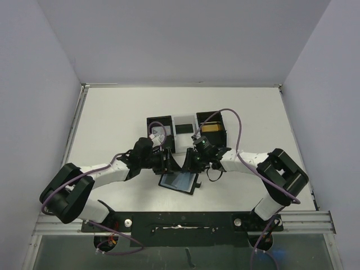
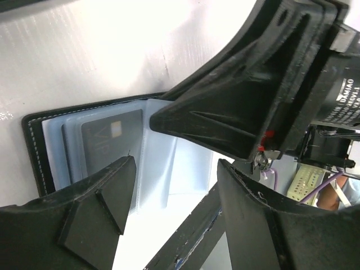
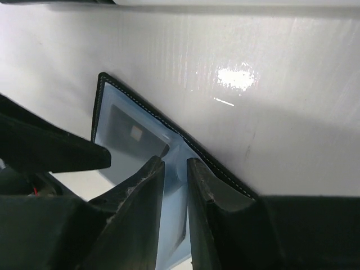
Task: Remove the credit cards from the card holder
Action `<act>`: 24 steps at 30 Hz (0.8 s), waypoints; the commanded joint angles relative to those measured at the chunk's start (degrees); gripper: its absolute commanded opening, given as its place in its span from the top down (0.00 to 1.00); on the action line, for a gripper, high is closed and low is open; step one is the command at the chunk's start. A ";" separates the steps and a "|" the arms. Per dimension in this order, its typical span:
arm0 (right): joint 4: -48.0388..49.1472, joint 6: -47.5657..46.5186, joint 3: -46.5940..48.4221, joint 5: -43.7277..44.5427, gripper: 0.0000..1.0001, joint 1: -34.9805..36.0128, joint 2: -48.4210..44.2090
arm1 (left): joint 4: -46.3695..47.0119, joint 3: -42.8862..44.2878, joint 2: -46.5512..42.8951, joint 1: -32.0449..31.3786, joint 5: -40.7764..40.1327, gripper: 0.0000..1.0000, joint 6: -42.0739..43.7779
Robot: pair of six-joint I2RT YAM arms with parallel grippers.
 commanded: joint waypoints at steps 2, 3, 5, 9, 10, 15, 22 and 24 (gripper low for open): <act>10.28 0.30 -4.27 -5.07 0.75 -2.02 -4.18 | 0.49 2.05 2.19 -0.50 2.88 0.42 1.23; 11.29 0.70 -4.94 -5.79 0.75 -2.34 -4.34 | 1.09 1.82 2.54 -0.52 3.78 0.42 1.03; 13.43 1.34 -6.27 -6.48 0.75 -2.79 -5.09 | 1.88 1.65 3.32 -0.48 5.68 0.42 1.01; 15.38 1.42 -7.95 -7.25 0.74 -3.59 -6.40 | 3.49 1.33 4.64 -0.64 8.85 0.42 0.53; 15.13 1.27 -8.03 -7.23 0.74 -3.71 -6.53 | 4.40 1.11 4.75 -0.66 9.75 0.42 0.07; 14.16 1.40 -9.03 -6.88 0.69 -4.72 -7.72 | 11.03 0.49 6.36 -0.97 15.62 0.43 -3.15; 5.19 2.67 -8.81 1.48 0.58 -6.84 -14.06 | 16.98 3.20 10.15 -6.37 15.50 0.46 -5.73; 4.85 3.50 -10.22 0.88 0.57 -8.99 -15.65 | 18.53 4.00 13.11 -8.30 15.17 0.47 -6.08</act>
